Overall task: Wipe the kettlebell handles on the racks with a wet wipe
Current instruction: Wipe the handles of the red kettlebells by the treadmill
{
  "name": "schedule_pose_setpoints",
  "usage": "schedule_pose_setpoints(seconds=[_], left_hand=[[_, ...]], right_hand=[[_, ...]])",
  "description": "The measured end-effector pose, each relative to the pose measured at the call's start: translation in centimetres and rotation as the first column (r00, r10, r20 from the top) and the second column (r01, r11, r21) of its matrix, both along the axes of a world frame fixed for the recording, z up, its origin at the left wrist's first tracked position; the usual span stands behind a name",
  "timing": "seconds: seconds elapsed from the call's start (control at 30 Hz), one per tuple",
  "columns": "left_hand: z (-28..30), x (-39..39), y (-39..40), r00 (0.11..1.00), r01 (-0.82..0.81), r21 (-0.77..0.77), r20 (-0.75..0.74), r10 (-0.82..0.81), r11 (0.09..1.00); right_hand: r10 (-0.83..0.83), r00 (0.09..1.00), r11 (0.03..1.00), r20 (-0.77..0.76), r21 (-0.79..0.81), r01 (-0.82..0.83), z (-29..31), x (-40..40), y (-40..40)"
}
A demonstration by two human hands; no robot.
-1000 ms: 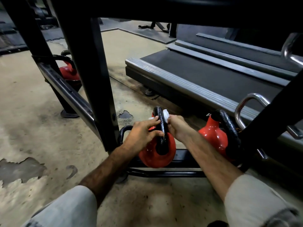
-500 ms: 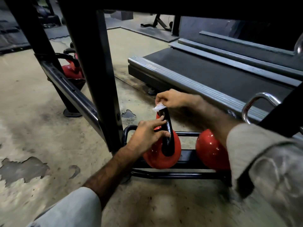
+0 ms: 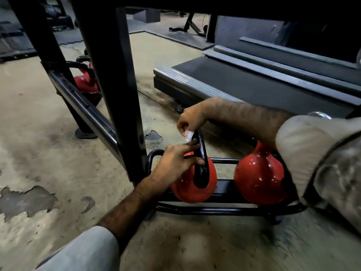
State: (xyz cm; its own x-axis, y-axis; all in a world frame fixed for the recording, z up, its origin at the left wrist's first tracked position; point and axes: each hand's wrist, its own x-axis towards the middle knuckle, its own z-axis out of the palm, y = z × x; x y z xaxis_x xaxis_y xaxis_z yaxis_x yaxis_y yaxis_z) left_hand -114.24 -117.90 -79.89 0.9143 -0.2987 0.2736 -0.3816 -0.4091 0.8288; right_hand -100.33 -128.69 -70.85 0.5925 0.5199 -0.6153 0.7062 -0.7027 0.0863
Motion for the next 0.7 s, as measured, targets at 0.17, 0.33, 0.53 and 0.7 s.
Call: schedule_pose_setpoints(seconds=[0.17, 0.33, 0.53, 0.7], left_hand=[[0.0, -0.1, 0.0, 1.000, -0.006, 0.008, -0.005, 0.006, 1.000], [-0.1, -0.1, 0.0, 0.999, -0.017, 0.015, 0.037, 0.016, 1.000], [-0.2, 0.1, 0.0, 0.993, -0.020, 0.047, 0.117, 0.015, 0.999], [-0.2, -0.2, -0.1, 0.994, -0.024, 0.005, 0.106, 0.024, 1.000]], right_hand=[[0.048, 0.997, 0.995, -0.054, -0.088, -0.053, -1.0, -1.4, 0.8], [-0.010, 0.998, 0.967, 0.057, 0.253, -0.005, -0.3, -1.8, -2.0], [-0.600, 0.796, 0.246, 0.080, 0.965, 0.088, -6.9, -6.7, -6.5], [-0.827, 0.515, -0.217, -0.225, 0.973, 0.076, -9.6, -8.1, -3.6]])
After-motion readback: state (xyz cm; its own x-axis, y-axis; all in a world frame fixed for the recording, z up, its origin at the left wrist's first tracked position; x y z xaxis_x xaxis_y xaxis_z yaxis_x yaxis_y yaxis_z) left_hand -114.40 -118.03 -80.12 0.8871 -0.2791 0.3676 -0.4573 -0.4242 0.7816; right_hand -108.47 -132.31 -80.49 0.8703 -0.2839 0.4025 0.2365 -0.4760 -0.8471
